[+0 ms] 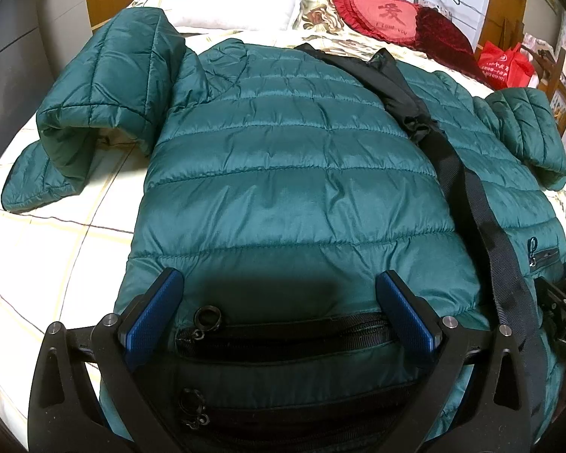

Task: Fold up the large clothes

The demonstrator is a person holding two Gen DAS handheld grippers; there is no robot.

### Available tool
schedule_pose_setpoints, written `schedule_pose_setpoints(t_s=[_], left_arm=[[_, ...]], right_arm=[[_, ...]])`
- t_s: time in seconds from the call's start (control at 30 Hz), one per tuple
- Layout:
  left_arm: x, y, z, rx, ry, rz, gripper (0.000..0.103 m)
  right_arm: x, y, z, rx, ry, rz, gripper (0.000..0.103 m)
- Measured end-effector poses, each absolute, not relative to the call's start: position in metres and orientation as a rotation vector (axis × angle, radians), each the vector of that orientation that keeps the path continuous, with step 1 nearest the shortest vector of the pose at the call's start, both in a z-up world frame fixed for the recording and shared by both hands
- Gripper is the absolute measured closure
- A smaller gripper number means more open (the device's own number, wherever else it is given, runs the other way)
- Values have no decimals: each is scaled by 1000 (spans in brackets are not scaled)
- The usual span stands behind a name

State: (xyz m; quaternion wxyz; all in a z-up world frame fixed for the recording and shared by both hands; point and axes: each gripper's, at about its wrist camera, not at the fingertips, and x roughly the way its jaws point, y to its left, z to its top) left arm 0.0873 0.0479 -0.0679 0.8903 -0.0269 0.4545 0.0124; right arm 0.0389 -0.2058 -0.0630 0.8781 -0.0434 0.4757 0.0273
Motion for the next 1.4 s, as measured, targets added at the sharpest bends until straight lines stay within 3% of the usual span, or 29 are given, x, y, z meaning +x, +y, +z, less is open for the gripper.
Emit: schedule_pose_setpoints(t_s=[1.4], left_arm=[[87,48,-68,-58,942,24,0]], right_arm=[[39,-205,-63,-100,996,64,0]])
